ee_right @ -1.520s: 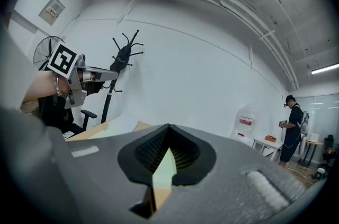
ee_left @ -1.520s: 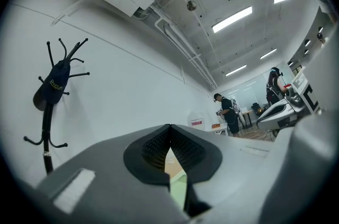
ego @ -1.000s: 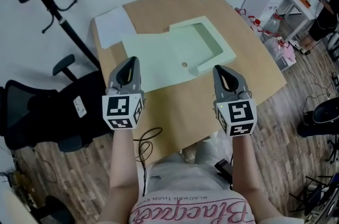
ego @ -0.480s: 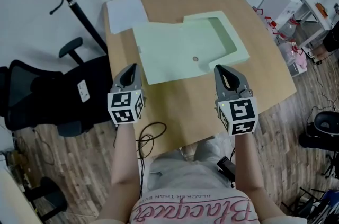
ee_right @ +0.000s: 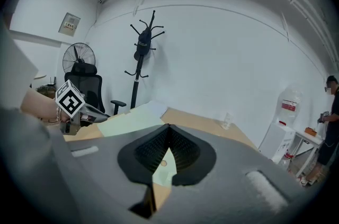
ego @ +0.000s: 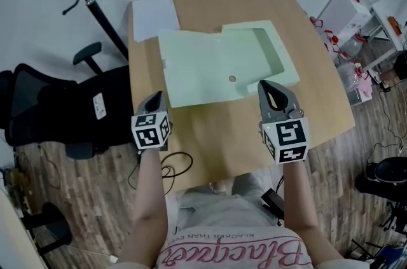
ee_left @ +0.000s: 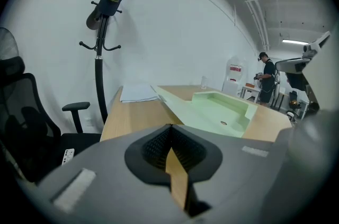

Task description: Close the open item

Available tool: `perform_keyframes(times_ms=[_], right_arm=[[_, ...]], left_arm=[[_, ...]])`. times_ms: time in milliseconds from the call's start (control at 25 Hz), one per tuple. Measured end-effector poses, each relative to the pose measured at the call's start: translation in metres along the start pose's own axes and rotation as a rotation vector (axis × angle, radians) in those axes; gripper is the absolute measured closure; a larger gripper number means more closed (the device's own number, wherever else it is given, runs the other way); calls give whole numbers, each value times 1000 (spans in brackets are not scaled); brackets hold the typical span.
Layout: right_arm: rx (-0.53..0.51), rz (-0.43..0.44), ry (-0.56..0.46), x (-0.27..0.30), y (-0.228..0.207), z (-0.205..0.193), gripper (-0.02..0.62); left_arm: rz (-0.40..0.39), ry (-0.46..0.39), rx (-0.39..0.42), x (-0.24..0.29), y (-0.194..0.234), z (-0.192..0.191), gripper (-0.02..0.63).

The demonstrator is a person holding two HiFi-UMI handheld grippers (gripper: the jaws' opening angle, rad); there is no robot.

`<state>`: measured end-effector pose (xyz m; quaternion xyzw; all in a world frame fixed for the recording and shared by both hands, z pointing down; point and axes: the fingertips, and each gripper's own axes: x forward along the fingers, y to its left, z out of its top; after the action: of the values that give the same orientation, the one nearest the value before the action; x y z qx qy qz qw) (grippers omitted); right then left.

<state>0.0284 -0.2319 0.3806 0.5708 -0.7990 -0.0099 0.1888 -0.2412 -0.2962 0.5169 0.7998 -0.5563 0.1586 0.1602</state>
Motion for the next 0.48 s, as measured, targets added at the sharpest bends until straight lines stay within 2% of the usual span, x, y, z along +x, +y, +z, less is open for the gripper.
perform_keyframes(times_ms=[200,360,480], right_arm=[[-12,32,3,6,-11,-5,593],[-15,48,1,10,-23,-6,592],[-16,59,-2,13,-31,-7,592]], left_arm=[[30,36,-34,7,-2,-12,592],[32,18,-93,9,-5,-9,594],[41,-1,-100,10,-7,1,592]])
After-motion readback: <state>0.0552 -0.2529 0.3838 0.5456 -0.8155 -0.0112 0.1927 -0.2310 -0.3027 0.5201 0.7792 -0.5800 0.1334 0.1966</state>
